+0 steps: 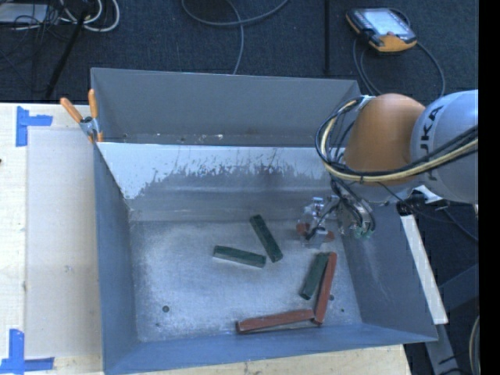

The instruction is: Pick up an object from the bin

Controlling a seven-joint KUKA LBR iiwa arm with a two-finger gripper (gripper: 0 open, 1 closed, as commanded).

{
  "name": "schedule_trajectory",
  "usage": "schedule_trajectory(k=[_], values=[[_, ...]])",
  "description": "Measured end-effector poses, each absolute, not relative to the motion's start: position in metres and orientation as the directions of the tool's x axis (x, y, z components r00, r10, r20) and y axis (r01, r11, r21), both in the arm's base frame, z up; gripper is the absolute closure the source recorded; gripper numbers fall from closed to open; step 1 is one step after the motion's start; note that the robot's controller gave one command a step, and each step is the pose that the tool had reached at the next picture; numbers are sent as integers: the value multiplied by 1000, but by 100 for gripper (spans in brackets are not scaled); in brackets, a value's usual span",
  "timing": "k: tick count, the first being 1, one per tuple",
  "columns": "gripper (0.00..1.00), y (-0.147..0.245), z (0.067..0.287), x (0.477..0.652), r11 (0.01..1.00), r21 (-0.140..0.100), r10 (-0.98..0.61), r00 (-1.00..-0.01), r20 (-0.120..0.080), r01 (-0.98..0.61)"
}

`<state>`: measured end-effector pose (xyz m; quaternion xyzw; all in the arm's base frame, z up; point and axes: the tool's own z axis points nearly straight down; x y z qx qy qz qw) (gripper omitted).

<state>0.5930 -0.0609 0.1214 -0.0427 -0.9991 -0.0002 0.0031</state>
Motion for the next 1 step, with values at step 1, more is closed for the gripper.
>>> schedule_trajectory(k=[1], values=[[0, -100, 136, 596, 990, 0, 140, -990, 0, 140]])
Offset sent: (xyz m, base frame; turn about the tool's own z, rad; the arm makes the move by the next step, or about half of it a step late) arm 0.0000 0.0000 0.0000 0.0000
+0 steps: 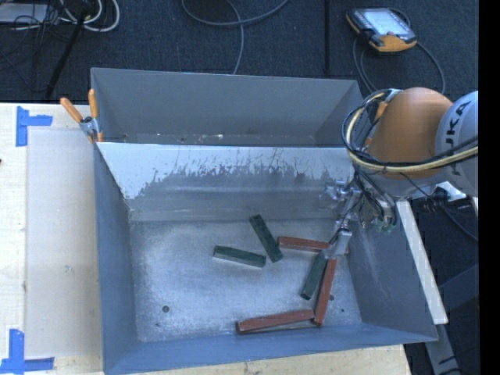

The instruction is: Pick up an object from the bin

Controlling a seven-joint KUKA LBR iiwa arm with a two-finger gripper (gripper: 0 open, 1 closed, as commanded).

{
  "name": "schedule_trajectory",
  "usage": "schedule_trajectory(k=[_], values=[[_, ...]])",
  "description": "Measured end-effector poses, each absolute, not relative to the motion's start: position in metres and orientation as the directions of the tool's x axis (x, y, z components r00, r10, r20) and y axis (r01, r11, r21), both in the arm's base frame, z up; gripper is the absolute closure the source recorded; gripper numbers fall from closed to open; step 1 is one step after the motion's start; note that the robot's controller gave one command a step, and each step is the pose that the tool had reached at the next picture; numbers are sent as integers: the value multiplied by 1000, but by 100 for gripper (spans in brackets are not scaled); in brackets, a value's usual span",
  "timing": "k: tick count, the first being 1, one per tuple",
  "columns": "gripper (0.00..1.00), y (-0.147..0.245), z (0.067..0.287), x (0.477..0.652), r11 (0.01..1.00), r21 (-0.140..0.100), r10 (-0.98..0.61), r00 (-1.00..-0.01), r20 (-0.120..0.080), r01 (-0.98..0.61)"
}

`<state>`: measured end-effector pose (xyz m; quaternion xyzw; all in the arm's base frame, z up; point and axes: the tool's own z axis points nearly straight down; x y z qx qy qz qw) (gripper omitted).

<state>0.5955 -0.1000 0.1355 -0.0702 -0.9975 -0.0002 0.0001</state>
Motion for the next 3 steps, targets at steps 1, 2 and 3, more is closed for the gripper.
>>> schedule_trajectory(k=[1, 2, 3], values=[[0, -100, 136, 596, 990, 0, 140, -990, 0, 140], [100, -75, 69, 577, 975, 1, 224, -975, 1, 224], [100, -75, 69, 577, 975, 0, 223, -975, 1, 223]])
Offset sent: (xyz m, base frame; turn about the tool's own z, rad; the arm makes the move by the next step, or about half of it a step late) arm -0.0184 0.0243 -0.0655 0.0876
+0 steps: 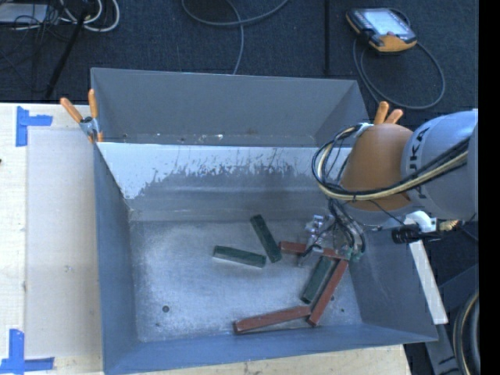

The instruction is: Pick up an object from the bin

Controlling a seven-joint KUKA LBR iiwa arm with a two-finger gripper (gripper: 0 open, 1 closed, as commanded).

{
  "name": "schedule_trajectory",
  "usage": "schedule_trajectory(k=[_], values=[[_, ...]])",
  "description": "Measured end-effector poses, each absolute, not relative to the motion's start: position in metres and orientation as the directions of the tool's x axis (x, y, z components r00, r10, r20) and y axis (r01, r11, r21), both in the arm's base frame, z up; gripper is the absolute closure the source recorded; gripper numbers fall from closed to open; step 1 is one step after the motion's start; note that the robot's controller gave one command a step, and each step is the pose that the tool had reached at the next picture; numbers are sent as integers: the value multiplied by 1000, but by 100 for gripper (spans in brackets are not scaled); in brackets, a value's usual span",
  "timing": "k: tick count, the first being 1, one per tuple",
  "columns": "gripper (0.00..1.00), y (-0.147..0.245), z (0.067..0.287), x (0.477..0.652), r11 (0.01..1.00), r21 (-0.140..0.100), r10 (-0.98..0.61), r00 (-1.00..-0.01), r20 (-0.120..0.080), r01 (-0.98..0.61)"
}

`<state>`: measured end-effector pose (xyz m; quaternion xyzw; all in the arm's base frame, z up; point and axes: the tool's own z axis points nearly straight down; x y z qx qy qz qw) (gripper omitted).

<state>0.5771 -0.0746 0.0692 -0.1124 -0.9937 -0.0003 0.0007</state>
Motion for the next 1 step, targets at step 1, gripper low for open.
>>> schedule_trajectory(k=[1], values=[[100, -65, 203, 542, 973, 1, 232, -973, 0, 232]])
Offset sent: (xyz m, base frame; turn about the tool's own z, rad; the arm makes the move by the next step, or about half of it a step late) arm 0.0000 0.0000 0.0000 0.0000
